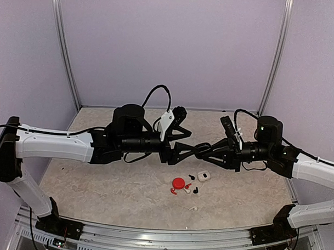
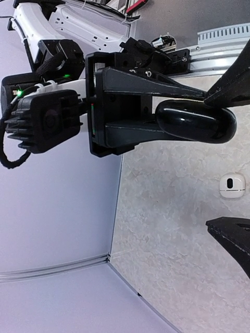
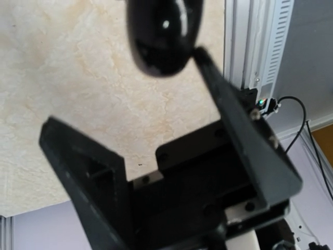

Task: Insert the wireless bluetooth earbuds into the charging case
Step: Open the charging case, then pick up the left earbud from the center of the board.

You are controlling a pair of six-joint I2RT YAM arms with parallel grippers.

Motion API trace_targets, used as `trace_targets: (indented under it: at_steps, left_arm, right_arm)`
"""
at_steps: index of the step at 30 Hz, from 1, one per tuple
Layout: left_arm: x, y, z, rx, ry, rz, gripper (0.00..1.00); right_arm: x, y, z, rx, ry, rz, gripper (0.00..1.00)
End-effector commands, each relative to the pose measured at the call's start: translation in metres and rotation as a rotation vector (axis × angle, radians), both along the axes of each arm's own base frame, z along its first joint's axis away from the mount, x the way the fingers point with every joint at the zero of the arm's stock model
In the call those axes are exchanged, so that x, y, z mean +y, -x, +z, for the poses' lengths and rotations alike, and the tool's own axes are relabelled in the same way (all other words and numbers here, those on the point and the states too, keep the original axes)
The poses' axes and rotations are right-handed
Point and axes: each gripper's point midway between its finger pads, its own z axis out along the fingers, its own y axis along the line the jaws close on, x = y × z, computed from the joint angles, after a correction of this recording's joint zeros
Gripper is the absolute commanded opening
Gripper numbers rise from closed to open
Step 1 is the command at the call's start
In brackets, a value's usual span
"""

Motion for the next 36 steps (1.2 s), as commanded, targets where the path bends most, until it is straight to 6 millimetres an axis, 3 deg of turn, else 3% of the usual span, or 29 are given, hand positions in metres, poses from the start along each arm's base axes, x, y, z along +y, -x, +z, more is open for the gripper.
trace_targets:
  at_steps: [1, 6, 11, 19, 27, 36]
  left_arm:
    - [0.015, -0.035, 0.01, -0.017, 0.01, 0.131, 0.72]
    - [0.02, -0.038, 0.017, -0.023, 0.026, 0.147, 0.72]
    - [0.03, -0.027, 0.02, -0.043, 0.052, 0.107, 0.73]
    - [0.035, 0.024, 0.034, -0.112, 0.099, -0.076, 0.76]
    - [0.011, 0.025, 0.035, -0.07, 0.09, -0.098, 0.75]
    - [-0.006, 0.011, 0.035, -0.052, 0.084, -0.061, 0.72]
  right_arm:
    - [0.001, 0.021, 0.02, -0.052, -0.044, 0.093, 0.06]
    - [0.002, 0.022, 0.021, -0.052, -0.049, 0.1, 0.06]
    - [0.001, 0.021, 0.025, -0.065, -0.054, 0.093, 0.05]
    - [-0.003, 0.02, 0.026, -0.127, -0.063, 0.054, 0.03]
    - [-0.005, 0.027, 0.027, -0.161, -0.066, 0.091, 0.01]
    - [-0.004, 0.034, 0.025, -0.174, -0.063, 0.108, 0.0]
